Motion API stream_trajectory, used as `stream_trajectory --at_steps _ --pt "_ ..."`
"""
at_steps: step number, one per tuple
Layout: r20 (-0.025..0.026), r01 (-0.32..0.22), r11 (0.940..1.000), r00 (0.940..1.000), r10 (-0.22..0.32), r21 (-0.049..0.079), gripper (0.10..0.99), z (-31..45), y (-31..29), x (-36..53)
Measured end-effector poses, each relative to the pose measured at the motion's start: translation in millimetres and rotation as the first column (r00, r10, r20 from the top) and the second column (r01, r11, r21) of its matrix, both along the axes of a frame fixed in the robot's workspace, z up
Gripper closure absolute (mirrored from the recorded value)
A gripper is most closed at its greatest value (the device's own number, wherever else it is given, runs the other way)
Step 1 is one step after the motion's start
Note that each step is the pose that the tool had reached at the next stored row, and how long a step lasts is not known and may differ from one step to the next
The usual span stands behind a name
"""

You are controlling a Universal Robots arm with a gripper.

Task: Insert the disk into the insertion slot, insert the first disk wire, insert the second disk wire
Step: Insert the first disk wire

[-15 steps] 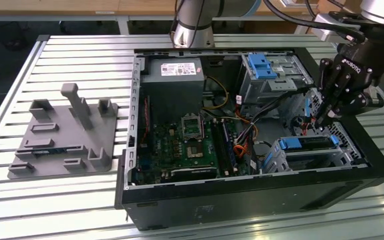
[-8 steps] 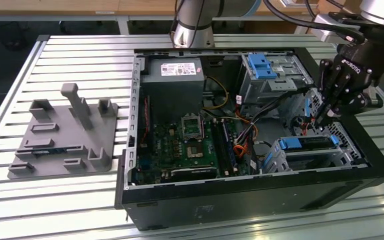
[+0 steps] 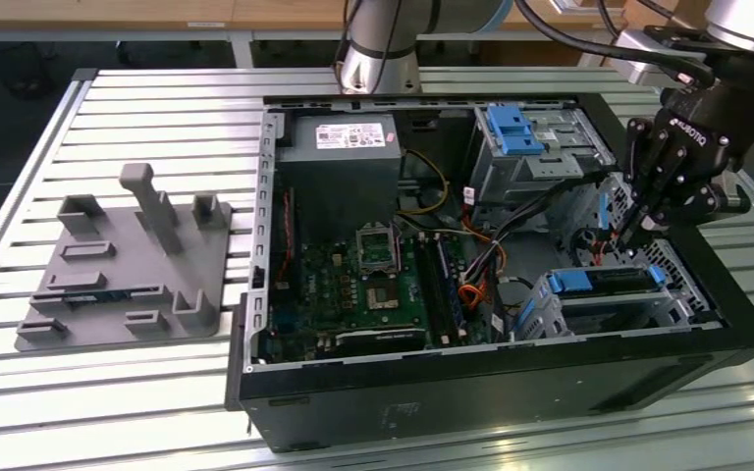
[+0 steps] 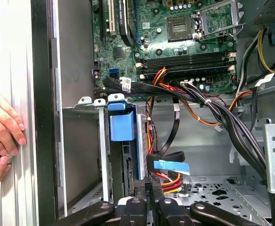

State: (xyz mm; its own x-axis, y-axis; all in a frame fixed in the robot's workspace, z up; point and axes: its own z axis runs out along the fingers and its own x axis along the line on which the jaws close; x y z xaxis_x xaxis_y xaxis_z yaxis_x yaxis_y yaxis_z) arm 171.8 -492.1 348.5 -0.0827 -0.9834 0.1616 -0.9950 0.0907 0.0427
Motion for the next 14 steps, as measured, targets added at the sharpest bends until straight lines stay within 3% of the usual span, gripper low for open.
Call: stream_trajectory --at_steps 9,14 --pt "0.0 0.0 1.0 1.0 0.0 0.0 0.922 -0.2 0.0 0.0" --pt "0.0046 -0.011 0.9999 0.9999 0.01 0.01 0.922 -0.4 0.0 -0.4"
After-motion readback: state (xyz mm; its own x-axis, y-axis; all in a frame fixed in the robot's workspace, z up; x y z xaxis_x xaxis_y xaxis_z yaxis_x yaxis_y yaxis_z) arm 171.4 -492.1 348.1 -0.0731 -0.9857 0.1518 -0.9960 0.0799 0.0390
